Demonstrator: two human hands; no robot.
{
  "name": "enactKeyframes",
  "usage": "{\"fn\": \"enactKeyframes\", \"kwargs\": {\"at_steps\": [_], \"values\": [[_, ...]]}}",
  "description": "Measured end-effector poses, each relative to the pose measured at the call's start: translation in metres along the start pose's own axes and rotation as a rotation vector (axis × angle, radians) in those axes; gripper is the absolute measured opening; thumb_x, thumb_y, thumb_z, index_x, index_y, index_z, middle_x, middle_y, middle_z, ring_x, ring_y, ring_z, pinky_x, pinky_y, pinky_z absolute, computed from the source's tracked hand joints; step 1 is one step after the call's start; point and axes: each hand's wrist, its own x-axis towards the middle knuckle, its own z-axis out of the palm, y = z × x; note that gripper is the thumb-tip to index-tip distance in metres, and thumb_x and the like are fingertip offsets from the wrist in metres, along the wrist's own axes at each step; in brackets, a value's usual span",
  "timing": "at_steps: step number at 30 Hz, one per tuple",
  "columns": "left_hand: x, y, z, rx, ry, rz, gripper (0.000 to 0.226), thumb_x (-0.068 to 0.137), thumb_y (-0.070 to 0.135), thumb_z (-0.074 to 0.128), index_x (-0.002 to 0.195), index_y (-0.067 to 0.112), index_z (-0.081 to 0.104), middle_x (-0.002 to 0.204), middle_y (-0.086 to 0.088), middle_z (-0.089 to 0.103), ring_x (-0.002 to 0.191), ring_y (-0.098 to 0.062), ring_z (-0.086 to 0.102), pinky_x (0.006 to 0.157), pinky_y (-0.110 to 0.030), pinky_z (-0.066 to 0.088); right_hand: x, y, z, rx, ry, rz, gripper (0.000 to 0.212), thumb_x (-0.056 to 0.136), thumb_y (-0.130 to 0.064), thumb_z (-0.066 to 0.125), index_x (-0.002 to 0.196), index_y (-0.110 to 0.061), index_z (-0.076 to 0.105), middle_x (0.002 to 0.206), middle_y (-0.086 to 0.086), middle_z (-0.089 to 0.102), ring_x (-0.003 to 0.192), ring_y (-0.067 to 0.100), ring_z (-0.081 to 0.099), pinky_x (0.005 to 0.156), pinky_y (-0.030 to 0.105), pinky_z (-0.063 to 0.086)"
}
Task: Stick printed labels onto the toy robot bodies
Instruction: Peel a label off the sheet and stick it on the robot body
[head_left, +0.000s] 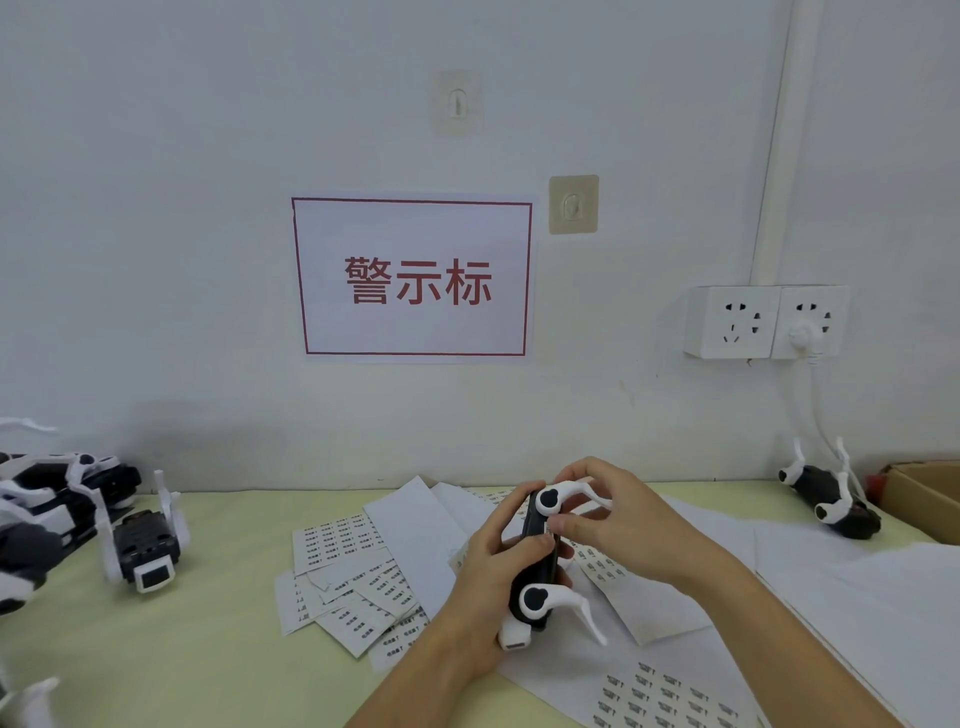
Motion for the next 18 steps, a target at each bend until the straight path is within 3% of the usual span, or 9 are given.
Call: {"fn": "enactKeyframes", "kwargs": {"at_steps": [4, 7, 10, 13, 18], "values": [[0.0, 0.002, 0.002, -0.01, -0.003, 0.004, 0.054, 0.073, 0.025, 0.083, 0.124, 0.022, 0.066, 0.107, -0.017, 0.068, 0.088, -0.027, 0.061, 0.073, -0.036, 0.052, 0.0, 0.001, 0.003, 0.027, 0.02, -0.008, 0.021, 0.085, -0.023, 0.077, 0.1, -0.03, 0.064, 0.097, -0.009, 0.072, 0.084, 0.015, 0.072, 0.089, 0.041, 0.056], [0.001, 0.002, 0.002, -0.023, -0.012, -0.008, 0.042, 0.086, 0.012, 0.07, 0.127, 0.017, 0.064, 0.113, -0.02, 0.066, 0.088, -0.03, 0.058, 0.073, -0.037, 0.049, 0.002, 0.003, 0.003, 0.103, 0.004, 0.013, 0.019, 0.084, -0.022, 0.079, 0.098, -0.028, 0.068, 0.098, -0.005, 0.073, 0.088, 0.015, 0.071, 0.086, 0.037, 0.055], [0.002, 0.003, 0.0, 0.0, -0.017, -0.013, 0.035, 0.094, 0.006, 0.054, 0.125, 0.017, 0.065, 0.104, -0.021, 0.064, 0.083, -0.031, 0.057, 0.07, -0.035, 0.05, 0.002, 0.008, 0.003, 0.178, 0.001, 0.042, 0.016, 0.085, -0.018, 0.078, 0.095, -0.028, 0.07, 0.1, -0.001, 0.072, 0.083, 0.012, 0.067, 0.075, 0.03, 0.048], [0.002, 0.002, -0.001, 0.017, -0.016, -0.03, 0.035, 0.096, 0.006, 0.047, 0.124, 0.019, 0.065, 0.096, -0.02, 0.06, 0.076, -0.032, 0.056, 0.064, -0.033, 0.051, 0.002, 0.012, 0.003, 0.217, 0.012, 0.062, 0.016, 0.085, -0.015, 0.074, 0.094, -0.027, 0.07, 0.104, 0.0, 0.072, 0.084, 0.013, 0.066, 0.073, 0.028, 0.047], [0.001, 0.003, 0.0, -0.026, -0.039, -0.004, 0.035, 0.085, 0.022, 0.06, 0.119, 0.015, 0.066, 0.102, -0.018, 0.061, 0.083, -0.026, 0.058, 0.072, -0.036, 0.049, 0.0, 0.012, 0.004, 0.293, -0.105, 0.052, 0.025, 0.08, -0.021, 0.07, 0.104, -0.026, 0.069, 0.11, 0.002, 0.069, 0.083, 0.014, 0.064, 0.076, 0.031, 0.045]]}}
